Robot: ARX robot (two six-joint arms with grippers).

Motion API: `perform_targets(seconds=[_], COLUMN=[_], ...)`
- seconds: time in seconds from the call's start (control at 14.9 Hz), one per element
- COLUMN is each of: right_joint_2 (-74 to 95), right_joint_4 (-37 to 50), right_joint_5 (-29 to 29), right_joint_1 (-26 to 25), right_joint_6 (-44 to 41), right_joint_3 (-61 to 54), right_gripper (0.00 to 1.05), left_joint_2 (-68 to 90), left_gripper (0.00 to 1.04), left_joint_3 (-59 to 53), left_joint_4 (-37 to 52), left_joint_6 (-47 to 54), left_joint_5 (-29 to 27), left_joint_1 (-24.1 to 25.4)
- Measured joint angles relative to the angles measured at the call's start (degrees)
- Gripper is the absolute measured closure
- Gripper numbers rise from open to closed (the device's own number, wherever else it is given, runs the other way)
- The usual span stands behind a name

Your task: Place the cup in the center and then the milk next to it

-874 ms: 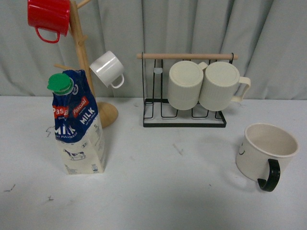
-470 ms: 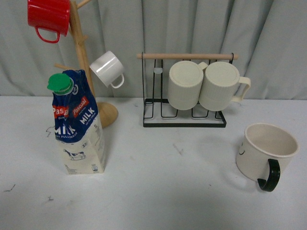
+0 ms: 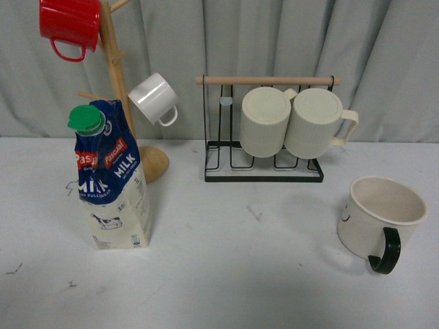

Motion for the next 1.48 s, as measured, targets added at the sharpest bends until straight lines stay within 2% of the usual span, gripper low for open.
perform_targets(seconds=[0.13, 0.34, 0.47, 0.54, 0.6, 0.74, 0.87, 0.94, 1.48], right_joint_2=[0.79, 8.28, 33.99, 49.0, 64.48, 84.61, 91.73, 94.09, 107.36], right_joint_4=[1.81, 12.0, 31.95, 39.87, 37.03, 23.04, 12.39, 10.38, 13.33], right_joint_5=[0.9, 1.07, -0.11, 0.13, 2.12, 4.46, 4.0, 3.63, 4.55], right_joint_1=[-0.09, -2.8, -9.07, -10.8, -11.72, -9.88, -4.37, -2.45, 2.25], right_joint_6=[-0.26, -0.28, 2.6, 6.95, 12.7, 19.87, 20.26, 20.26, 22.53], right_joint_3=[0.0, 0.76, 7.21, 16.22, 28.57, 44.39, 49.66, 49.66, 49.05], right_gripper=[0.06, 0.06, 0.06, 0.06, 0.06, 0.06, 0.06, 0.06, 0.06], left_joint_2=[0.0, 0.0, 0.0, 0.0, 0.0, 0.0, 0.0, 0.0, 0.0], left_gripper=[0.07, 0.07, 0.07, 0.07, 0.07, 0.07, 0.07, 0.07, 0.07], left_joint_3=[0.0, 0.0, 0.0, 0.0, 0.0, 0.0, 0.0, 0.0, 0.0], left_joint_4=[0.0, 0.0, 0.02, 0.02, 0.0, 0.0, 0.0, 0.02, 0.02], left_joint_6=[0.0, 0.02, 0.0, 0.0, 0.0, 0.0, 0.0, 0.0, 0.0], left_joint_5=[0.0, 0.02, 0.0, 0.0, 0.0, 0.0, 0.0, 0.0, 0.0], left_joint_1=[0.0, 0.0, 0.0, 0.0, 0.0, 0.0, 0.0, 0.0, 0.0])
